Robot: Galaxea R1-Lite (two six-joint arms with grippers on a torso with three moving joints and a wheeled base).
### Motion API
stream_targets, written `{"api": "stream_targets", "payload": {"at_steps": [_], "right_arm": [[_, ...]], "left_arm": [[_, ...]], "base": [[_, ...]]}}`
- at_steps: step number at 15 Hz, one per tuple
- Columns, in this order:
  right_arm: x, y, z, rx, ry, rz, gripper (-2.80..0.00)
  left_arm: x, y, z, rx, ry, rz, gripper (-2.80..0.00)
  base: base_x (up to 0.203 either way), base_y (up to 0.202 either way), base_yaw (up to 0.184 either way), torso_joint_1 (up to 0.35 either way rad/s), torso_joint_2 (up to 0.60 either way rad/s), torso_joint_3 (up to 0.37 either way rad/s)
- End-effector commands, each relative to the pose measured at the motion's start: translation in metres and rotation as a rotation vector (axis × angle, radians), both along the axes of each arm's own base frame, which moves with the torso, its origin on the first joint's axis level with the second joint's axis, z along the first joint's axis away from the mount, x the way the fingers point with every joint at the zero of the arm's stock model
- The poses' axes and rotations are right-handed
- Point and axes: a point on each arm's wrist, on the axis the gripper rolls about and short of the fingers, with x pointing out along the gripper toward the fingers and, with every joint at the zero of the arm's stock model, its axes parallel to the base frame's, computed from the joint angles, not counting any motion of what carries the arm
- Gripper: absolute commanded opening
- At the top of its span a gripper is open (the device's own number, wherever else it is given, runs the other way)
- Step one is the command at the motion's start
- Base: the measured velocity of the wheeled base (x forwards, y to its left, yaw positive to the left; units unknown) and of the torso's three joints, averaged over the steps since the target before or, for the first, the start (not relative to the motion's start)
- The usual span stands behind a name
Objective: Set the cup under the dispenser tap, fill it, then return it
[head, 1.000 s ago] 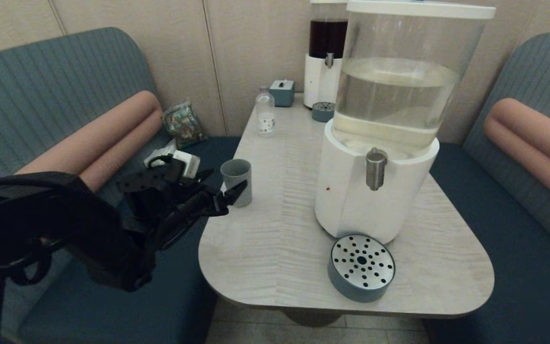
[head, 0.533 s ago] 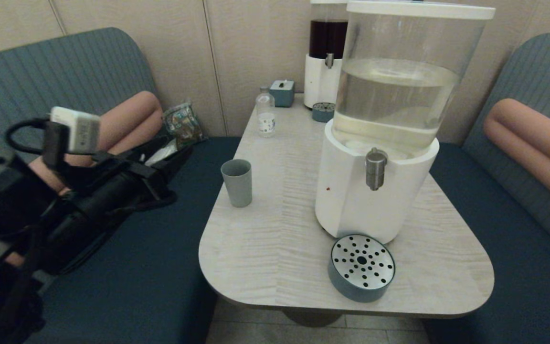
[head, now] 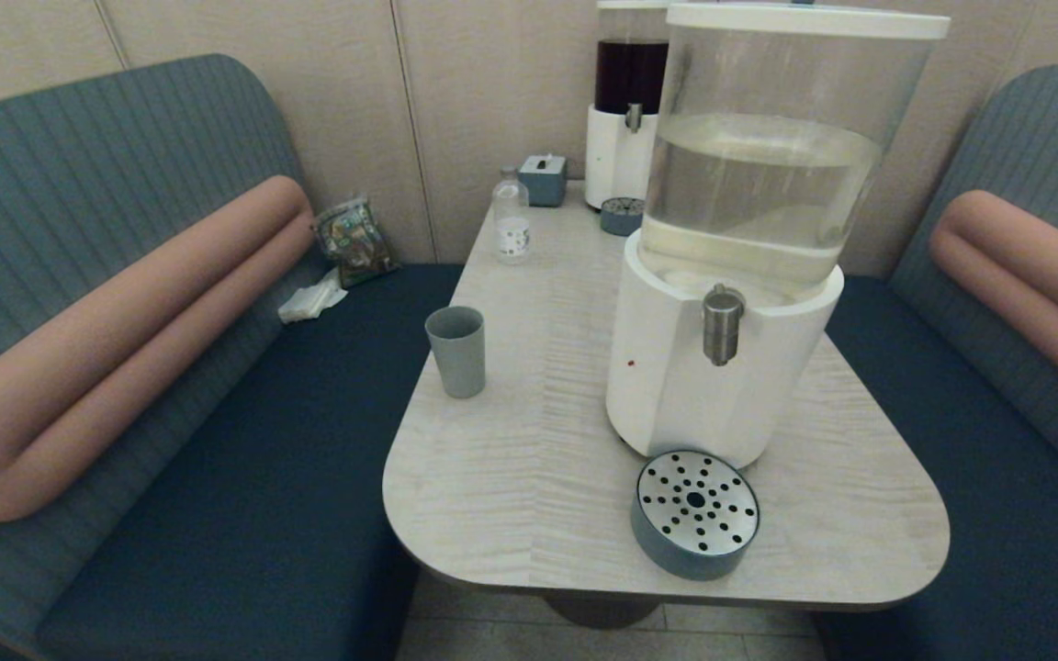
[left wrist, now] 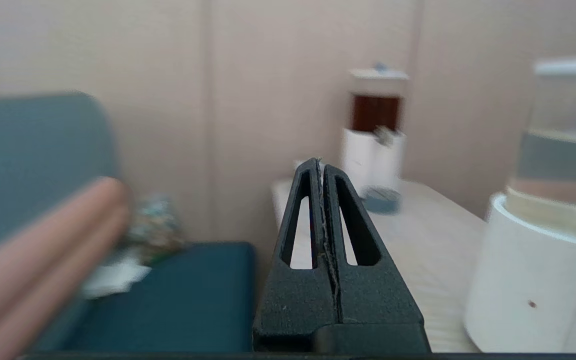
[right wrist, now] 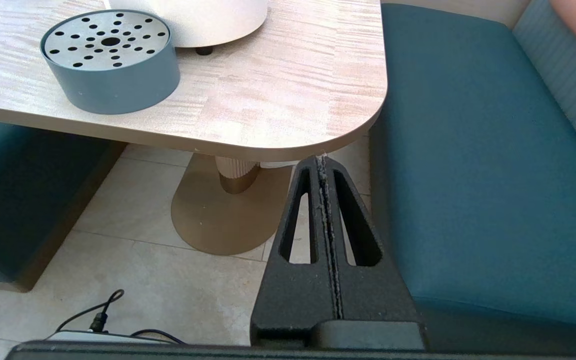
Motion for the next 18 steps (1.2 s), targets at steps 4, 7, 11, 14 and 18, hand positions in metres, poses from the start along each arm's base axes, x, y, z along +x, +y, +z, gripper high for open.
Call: {"api": "stream_targets", "payload": {"at_steps": [4,7,11,14,18], "right_arm": [[0.000,0.000,0.000,-0.001,0.000,0.001,-2.80],[0.000,0.000,0.000,-0.001,0.000,0.001,-2.80],[0.000,0.000,0.000,-0.001,0.000,0.001,-2.80],[0.000,0.000,0.000,-0.001,0.000,0.001,-2.80],[0.000,0.000,0.000,-0.001,0.000,0.001,-2.80]], "left_arm": [[-0.083,0.006,-0.025,-0.046,-0.018,0.019,-2.80],[-0.116,0.006,-0.056,-0.069,0.064,-0.008,-2.80],[-0.124,0.005,-0.118,-0.017,0.197,0.011,-2.80],[-0.112,0.006,-0.152,0.031,0.396,0.069,-2.80],[-0.111,0.007,-0.166,0.032,0.528,0.131,-2.80]], "base": [[0.000,0.000,0.000,0.000,0.00,0.000],[0.000,0.000,0.000,0.000,0.00,0.000],[0.000,0.000,0.000,0.000,0.00,0.000],[0.000,0.000,0.000,0.000,0.00,0.000],[0.000,0.000,0.000,0.000,0.00,0.000]]}}
